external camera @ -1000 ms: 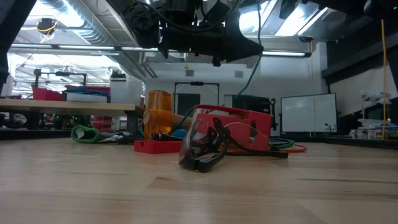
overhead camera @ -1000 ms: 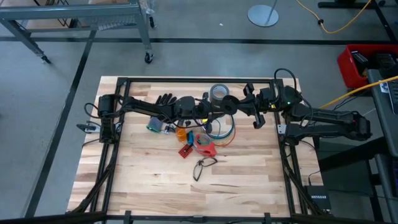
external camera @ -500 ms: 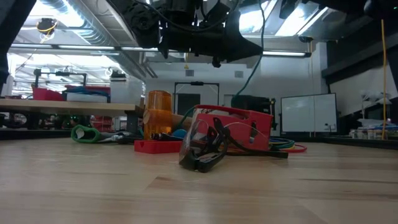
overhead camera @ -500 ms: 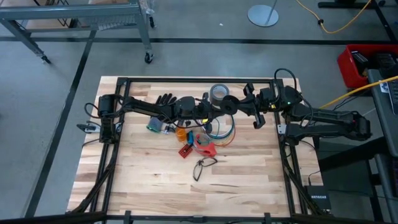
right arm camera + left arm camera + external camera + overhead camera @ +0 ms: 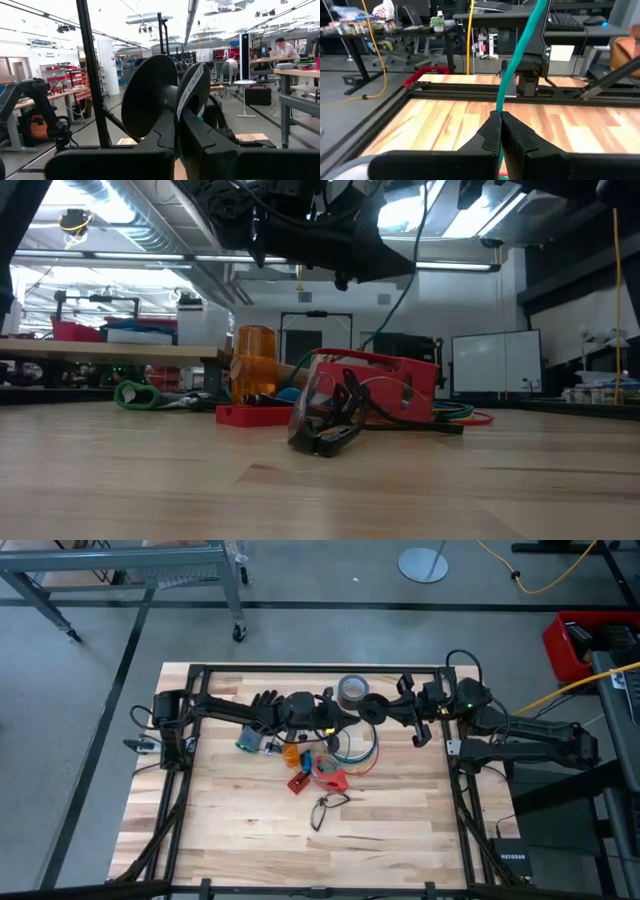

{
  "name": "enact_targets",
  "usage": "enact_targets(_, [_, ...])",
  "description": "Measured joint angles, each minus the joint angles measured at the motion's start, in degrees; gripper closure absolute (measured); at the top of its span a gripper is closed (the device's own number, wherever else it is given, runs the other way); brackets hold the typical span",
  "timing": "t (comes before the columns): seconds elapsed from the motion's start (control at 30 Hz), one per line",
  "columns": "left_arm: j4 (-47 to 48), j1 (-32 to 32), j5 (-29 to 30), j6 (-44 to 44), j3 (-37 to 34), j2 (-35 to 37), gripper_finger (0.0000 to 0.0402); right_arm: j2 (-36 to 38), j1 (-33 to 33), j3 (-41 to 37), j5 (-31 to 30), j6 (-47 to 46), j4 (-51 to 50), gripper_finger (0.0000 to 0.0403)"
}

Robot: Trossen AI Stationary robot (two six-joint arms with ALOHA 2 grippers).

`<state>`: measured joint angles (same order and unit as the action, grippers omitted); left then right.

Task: Coil cords
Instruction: Coil the green wire on the spool

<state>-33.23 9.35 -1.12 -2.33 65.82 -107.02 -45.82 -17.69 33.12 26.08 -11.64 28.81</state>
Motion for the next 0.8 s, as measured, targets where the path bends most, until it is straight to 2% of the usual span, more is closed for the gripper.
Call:
enact_targets(0.13, [0.2, -0.39, -2.54, 0.45, -0.02, 0.0, 0.0381, -0.04, 0.02, 0.0, 0.07, -0.04, -0.31, 0.0391])
enact_targets(0.37, [-0.23, -1.38, -4.1, 0.37, -0.07, -0.09, 0.0299, -0.13, 0.02, 0.04, 0.07, -0.04, -0.08, 0.0391])
enact_targets(0.47, [-0.52, -1.6, -4.12, -1.04, -0.07, -0.11, 0.0275, -0.13, 0.02, 0.04, 0.07, -0.06, -0.1, 0.0391])
enact_targets(0.6, [-0.89, -1.5, -2.03, -1.02, -0.07, -0.11, 0.0269, -0.13, 0.04, 0.04, 0.07, -0.06, -0.08, 0.0391])
enact_targets(0.8, [-2.41, -1.03, -0.99, -0.66, -0.07, -0.3, 0.0282, -0.15, 0.04, 0.04, 0.09, -0.09, 1.03, 0.0391])
